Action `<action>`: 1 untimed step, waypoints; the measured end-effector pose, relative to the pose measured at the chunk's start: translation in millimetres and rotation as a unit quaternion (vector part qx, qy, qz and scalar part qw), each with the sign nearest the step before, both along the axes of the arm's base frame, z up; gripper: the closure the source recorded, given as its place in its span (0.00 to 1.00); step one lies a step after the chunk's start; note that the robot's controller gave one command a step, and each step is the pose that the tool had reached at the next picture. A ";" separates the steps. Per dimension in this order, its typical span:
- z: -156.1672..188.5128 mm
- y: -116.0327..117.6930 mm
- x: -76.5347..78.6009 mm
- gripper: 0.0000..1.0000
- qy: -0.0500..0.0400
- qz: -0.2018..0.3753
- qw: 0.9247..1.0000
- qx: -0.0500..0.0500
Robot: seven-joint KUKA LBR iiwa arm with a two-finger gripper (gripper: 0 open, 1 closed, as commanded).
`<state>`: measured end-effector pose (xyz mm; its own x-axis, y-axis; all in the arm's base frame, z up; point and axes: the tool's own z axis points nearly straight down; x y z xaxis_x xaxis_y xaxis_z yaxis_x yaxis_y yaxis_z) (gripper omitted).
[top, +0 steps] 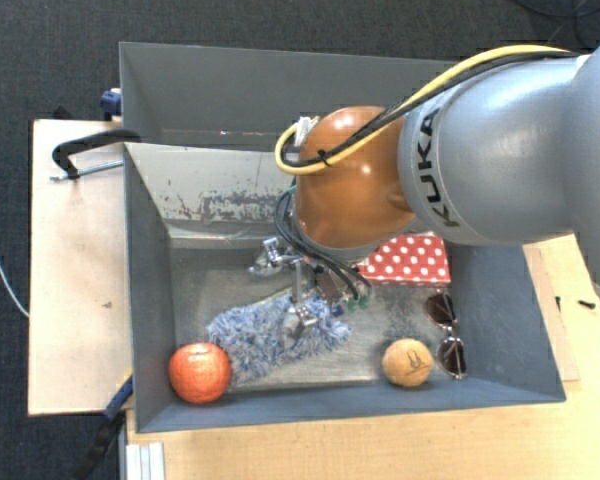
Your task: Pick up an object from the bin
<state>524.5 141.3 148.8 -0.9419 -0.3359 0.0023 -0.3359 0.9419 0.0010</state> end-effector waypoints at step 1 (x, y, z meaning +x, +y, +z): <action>-11.7 -5.8 -10.4 0.00 -0.001 -0.025 1.000 0.001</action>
Offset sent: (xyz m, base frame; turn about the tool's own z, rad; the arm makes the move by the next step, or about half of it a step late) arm -0.0088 -0.0349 -0.0788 0.0170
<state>514.1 135.5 137.0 -0.9573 -0.2892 -0.0006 -0.2892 0.9573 0.0011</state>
